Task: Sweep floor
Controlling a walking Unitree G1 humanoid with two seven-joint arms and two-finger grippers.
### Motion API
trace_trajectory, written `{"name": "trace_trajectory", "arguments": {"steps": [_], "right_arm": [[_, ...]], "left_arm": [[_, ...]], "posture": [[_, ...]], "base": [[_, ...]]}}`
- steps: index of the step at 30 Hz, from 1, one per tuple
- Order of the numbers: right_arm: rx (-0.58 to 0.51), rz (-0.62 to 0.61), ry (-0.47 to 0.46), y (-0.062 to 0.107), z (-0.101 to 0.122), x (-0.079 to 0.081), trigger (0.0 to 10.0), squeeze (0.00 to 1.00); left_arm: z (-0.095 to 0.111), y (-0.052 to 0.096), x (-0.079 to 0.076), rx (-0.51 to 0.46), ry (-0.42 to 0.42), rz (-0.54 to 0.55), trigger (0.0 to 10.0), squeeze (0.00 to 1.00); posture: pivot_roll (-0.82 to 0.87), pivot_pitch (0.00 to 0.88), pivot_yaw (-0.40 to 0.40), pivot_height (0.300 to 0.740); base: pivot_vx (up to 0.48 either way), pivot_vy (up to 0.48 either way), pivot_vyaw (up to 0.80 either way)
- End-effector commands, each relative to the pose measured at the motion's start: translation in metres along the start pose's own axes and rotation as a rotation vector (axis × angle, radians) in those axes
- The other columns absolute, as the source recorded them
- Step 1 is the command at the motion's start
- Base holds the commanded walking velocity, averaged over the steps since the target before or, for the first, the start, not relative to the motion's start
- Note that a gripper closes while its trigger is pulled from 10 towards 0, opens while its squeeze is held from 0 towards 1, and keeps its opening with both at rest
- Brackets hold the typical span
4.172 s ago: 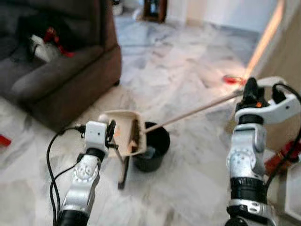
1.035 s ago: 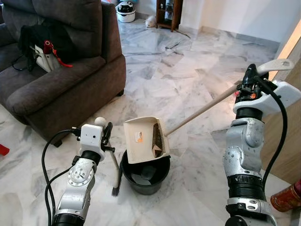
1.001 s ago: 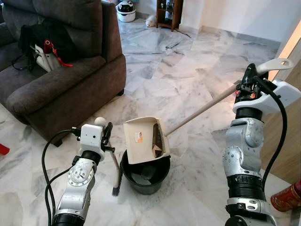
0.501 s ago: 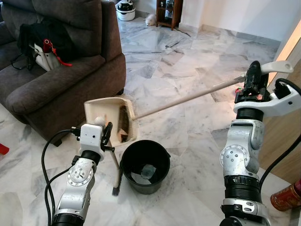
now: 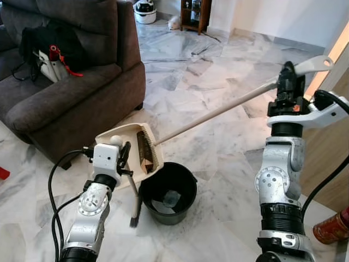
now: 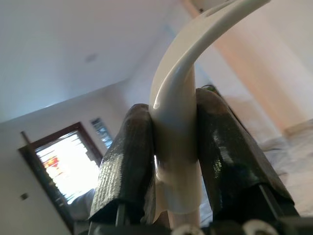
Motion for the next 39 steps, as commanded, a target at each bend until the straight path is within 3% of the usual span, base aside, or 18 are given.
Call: {"name": "trace_trajectory", "arguments": {"steps": [1, 8, 16, 28, 33, 34, 37, 39], "right_arm": [[-0.059, 0.041, -0.042, -0.003, 0.013, 0.011, 10.0, 0.00], [-0.055, 0.089, -0.062, -0.001, 0.012, 0.020, 10.0, 0.00], [0.012, 0.047, 0.051, -0.001, -0.001, 0.015, 10.0, 0.00], [-0.016, 0.038, 0.081, -0.004, 0.006, 0.017, 10.0, 0.00], [-0.015, 0.041, 0.094, -0.004, 0.006, 0.018, 10.0, 0.00], [-0.015, 0.041, 0.094, -0.004, 0.006, 0.018, 10.0, 0.00], [-0.007, 0.030, 0.102, -0.004, 0.004, 0.015, 10.0, 0.00], [-0.007, 0.029, 0.102, -0.004, 0.004, 0.015, 10.0, 0.00]], "left_arm": [[0.019, -0.005, -0.001, -0.070, -0.011, -0.013, 10.0, 0.00], [0.019, -0.005, -0.002, -0.069, -0.008, -0.017, 10.0, 0.00], [0.018, -0.005, -0.003, -0.067, -0.004, -0.020, 10.0, 0.00], [0.016, -0.004, -0.001, -0.064, -0.007, -0.017, 10.0, 0.00], [0.024, 0.002, 0.019, -0.097, -0.100, 0.051, 10.0, 0.00], [0.024, 0.002, 0.019, -0.097, -0.100, 0.051, 10.0, 0.00], [0.041, 0.011, 0.027, -0.140, -0.208, 0.071, 10.0, 0.00], [0.043, 0.012, 0.026, -0.143, -0.219, 0.067, 10.0, 0.00]], "posture": [[0.10, 0.074, 0.013, 0.740], [0.10, 0.074, 0.013, 0.740], [0.09, 0.072, 0.012, 0.740], [0.09, 0.068, 0.010, 0.740], [0.09, 0.066, 0.010, 0.740], [0.09, 0.066, 0.010, 0.740], [0.09, 0.068, 0.009, 0.740], [0.10, 0.068, 0.009, 0.740]], "base": [[0.000, 0.000, 0.00], [0.000, 0.000, 0.00], [0.000, 0.000, 0.00], [0.000, 0.000, 0.00], [0.000, 0.000, 0.00], [0.000, 0.000, 0.00], [0.000, 0.000, 0.00], [0.000, 0.000, 0.00]]}}
Point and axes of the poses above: a point about 5 cm out from each wrist's last joint towards the gripper, its own y axis pointing back from the gripper into the wrist, its own z axis along the axis of the wrist's last joint, x = y × z, the point moved 5 cm from there along -y, pointing out of the wrist towards the gripper, and after that the axes turned 11 degrees about y, right-handed, at the moved point
